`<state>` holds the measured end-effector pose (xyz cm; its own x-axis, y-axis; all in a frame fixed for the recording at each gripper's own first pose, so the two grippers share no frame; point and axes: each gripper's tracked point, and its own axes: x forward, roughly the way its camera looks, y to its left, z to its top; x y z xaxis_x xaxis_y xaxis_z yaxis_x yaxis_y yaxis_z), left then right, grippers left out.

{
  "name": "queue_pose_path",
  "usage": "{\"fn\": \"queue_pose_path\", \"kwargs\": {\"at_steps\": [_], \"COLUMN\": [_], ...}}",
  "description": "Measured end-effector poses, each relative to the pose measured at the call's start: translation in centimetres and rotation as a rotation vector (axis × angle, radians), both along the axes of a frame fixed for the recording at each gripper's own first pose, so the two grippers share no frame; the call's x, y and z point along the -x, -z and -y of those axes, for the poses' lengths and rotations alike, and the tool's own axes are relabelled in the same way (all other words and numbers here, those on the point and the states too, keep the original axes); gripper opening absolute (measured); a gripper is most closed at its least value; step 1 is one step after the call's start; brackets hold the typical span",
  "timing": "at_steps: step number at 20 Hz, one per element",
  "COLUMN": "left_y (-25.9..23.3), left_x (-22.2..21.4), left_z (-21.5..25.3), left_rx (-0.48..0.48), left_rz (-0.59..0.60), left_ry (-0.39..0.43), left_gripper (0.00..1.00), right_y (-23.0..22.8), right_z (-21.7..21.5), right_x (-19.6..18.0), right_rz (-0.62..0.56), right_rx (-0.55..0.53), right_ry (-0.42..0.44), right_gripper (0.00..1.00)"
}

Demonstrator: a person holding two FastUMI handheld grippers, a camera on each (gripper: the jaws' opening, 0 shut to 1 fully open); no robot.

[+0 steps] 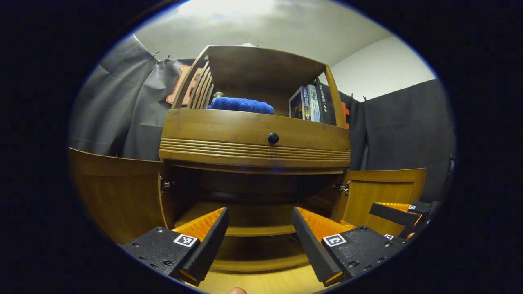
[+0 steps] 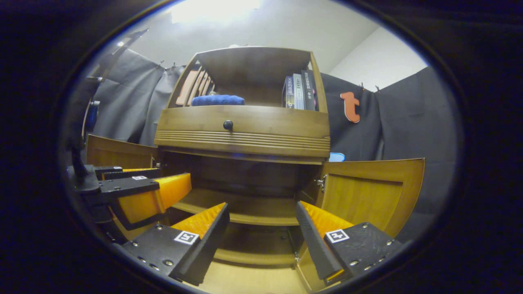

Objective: Open the right door of the double-door shoe cabinet with the right hand, and open the left door with the left hand.

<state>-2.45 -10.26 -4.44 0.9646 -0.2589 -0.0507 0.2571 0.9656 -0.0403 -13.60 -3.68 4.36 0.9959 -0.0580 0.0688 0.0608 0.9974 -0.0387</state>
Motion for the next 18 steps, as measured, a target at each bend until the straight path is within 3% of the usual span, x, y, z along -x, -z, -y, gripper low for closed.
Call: {"fn": "queue_pose_path", "kwargs": {"at_steps": [12,18], "left_y": [-0.1,-0.6], "left_x": [0.8,1.5], "left_z": [-1.4,-0.6], "left_rx": [-0.011,-0.025], "left_rz": [-0.004,0.008], "left_ry": [0.019,0.102], "left_gripper": [0.96,0.93], "right_y": [0.2,-0.2], "right_z": [-0.7,-0.4], "right_x": [1.1,3.3], "right_rz": [-0.007,-0.007], "right_rx": [0.003,0.004], "right_ry": [0.042,0.118], "right_gripper": [0.96,0.96]}}
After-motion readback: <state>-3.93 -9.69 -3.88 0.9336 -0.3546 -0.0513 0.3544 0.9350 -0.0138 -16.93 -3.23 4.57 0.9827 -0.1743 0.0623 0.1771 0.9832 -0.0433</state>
